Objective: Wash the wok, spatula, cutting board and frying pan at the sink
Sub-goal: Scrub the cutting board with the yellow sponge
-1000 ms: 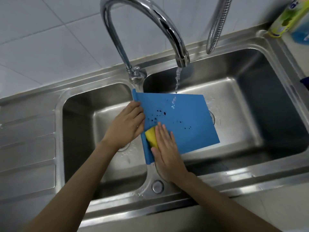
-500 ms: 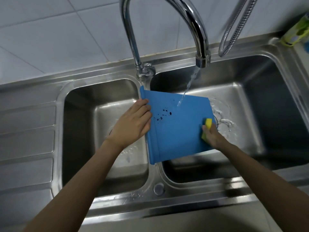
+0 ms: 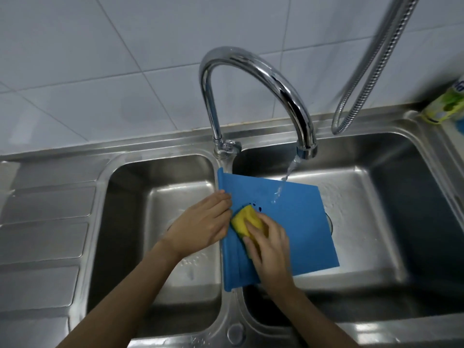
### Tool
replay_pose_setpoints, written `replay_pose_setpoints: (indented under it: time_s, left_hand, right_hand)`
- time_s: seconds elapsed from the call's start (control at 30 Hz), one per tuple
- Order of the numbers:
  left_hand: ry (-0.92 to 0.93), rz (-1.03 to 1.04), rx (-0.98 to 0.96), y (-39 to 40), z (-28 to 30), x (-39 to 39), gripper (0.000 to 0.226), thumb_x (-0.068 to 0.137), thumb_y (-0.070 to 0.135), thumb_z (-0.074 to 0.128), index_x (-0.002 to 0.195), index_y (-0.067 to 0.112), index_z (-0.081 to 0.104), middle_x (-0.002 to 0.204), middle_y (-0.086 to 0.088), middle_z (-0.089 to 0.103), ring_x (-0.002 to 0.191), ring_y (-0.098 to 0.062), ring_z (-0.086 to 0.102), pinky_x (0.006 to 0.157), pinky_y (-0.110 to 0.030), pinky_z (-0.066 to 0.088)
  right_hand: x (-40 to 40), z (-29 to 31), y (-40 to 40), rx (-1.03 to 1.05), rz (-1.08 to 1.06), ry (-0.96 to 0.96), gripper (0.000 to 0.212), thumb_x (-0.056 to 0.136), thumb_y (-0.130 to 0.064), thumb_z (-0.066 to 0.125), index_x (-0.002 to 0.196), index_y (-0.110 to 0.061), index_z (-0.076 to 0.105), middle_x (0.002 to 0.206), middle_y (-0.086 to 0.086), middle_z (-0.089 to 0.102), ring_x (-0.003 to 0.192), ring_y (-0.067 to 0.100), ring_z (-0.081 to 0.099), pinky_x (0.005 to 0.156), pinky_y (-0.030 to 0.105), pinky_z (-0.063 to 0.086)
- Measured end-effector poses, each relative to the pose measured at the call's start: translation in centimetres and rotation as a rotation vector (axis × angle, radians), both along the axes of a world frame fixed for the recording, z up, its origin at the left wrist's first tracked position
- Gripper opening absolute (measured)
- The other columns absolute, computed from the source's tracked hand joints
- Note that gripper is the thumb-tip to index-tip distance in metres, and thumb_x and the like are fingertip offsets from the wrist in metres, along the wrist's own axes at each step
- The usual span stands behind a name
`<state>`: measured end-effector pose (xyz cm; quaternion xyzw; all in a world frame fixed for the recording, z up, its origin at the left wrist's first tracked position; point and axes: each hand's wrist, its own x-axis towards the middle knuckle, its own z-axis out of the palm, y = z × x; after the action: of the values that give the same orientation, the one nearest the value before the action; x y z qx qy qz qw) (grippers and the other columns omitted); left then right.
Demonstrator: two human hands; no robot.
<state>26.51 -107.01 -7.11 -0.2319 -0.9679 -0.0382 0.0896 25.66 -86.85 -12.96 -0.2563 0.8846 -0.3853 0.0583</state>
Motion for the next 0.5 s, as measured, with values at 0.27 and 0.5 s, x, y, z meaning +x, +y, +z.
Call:
replay_pose_setpoints:
  time_s: [0.27, 0.5]
  left_hand:
    - [-0.059, 0.041, 0.01, 0.2, 0.4, -0.2, 0.021, 0.092, 0.014, 0.051, 0.093, 0.003, 0.068, 0.103, -0.011, 0.064, 0.107, -0.025, 0.056, 0.117, -0.035, 0.029]
    - [-0.06, 0.03, 0.026, 0.5, 0.9, -0.4, 0.021, 0.091, 0.013, 0.051, 0.086, 0.003, 0.068, 0.094, -0.011, 0.065, 0.099, -0.026, 0.06, 0.108, -0.036, 0.04]
  right_hand:
    - [-9.1, -5.3, 9.1, 0.401, -0.266, -0.456, 0.075, 0.083, -0.063, 0.031, 0.125, -0.008, 0.059, 0.115, 0.026, 0.055, 0.1, 0.04, 0.056, 0.084, 0.037, 0.044]
    - [-5.6, -0.2, 3.8, 0.157, -0.154, -0.397, 0.056, 0.081, -0.04, 0.07, 0.131, -0.019, 0.055, 0.125, 0.002, 0.049, 0.108, 0.018, 0.052, 0.09, 0.028, 0.039]
